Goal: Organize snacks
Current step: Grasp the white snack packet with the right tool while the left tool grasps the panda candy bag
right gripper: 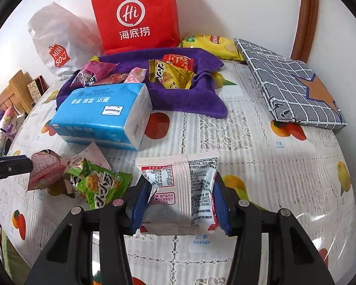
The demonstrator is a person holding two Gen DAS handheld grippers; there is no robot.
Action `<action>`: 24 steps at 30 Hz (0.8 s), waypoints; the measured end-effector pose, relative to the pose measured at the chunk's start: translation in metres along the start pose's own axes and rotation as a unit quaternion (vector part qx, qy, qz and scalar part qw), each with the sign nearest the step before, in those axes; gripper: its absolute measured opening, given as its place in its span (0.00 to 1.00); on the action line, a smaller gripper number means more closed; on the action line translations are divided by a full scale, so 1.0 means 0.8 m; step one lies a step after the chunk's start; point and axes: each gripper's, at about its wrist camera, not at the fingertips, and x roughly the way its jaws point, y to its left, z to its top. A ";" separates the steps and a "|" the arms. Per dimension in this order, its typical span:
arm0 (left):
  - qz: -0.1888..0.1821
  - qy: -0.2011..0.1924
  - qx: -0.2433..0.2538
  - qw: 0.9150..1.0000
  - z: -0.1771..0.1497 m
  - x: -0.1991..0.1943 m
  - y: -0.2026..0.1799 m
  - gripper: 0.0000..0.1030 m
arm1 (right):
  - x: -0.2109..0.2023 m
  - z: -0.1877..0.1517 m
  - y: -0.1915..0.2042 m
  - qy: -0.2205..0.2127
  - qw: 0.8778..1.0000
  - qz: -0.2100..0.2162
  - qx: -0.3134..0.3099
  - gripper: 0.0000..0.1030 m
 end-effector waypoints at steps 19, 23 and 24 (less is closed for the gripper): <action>0.013 0.032 0.000 0.999 0.008 0.047 -0.010 0.63 | 0.009 -0.016 -0.020 0.018 1.000 -0.010 0.011 0.49; 0.019 0.030 0.005 0.999 0.011 0.048 -0.013 0.69 | 0.011 -0.019 -0.021 0.022 1.000 -0.011 0.011 0.49; 0.018 0.030 0.003 0.999 0.012 0.049 -0.012 0.69 | 0.012 -0.019 -0.022 0.023 1.000 -0.012 0.012 0.49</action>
